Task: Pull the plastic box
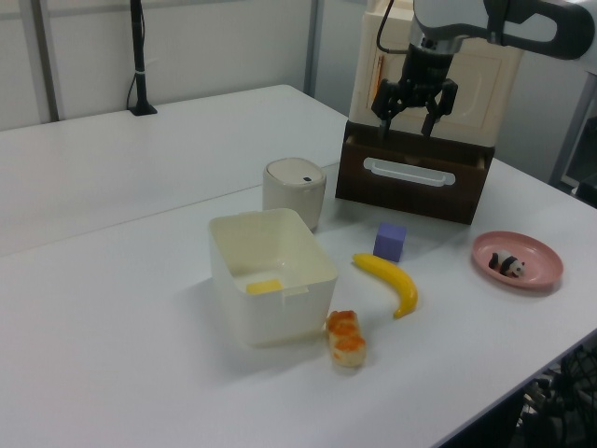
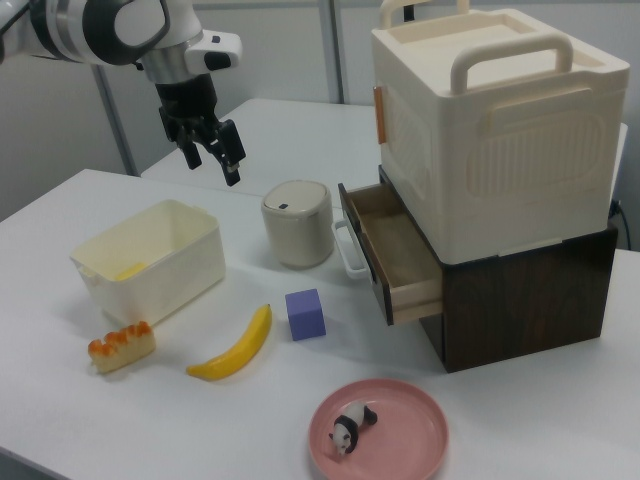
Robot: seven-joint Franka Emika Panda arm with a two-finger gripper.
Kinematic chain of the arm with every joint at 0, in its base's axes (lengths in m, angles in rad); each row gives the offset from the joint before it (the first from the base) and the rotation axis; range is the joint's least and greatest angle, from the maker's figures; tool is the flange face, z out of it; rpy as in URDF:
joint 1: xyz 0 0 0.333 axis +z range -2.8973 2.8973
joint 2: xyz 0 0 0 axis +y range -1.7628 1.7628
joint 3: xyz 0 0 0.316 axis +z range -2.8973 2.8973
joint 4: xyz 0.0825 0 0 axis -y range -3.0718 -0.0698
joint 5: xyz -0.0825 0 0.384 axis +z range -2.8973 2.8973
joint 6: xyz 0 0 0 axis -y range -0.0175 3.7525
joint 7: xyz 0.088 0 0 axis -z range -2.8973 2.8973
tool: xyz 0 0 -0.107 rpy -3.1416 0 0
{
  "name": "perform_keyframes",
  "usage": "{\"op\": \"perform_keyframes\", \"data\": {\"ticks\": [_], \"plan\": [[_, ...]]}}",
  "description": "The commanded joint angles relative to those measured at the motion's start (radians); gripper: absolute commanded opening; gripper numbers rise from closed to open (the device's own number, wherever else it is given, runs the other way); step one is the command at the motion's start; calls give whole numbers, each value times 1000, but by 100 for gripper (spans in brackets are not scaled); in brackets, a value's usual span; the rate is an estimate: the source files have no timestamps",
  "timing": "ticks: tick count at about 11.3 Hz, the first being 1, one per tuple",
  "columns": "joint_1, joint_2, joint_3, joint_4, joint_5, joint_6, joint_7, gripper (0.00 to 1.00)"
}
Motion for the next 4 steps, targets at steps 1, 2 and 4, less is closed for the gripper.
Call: {"op": "perform_keyframes", "data": {"ticks": [1,2,4], "plan": [[27,-20,-20,-17,21,-21,-62,100],[30,-20,-20,-18,21,-33,-64,100],[30,-20,-20,-17,21,-45,-88,100]]}}
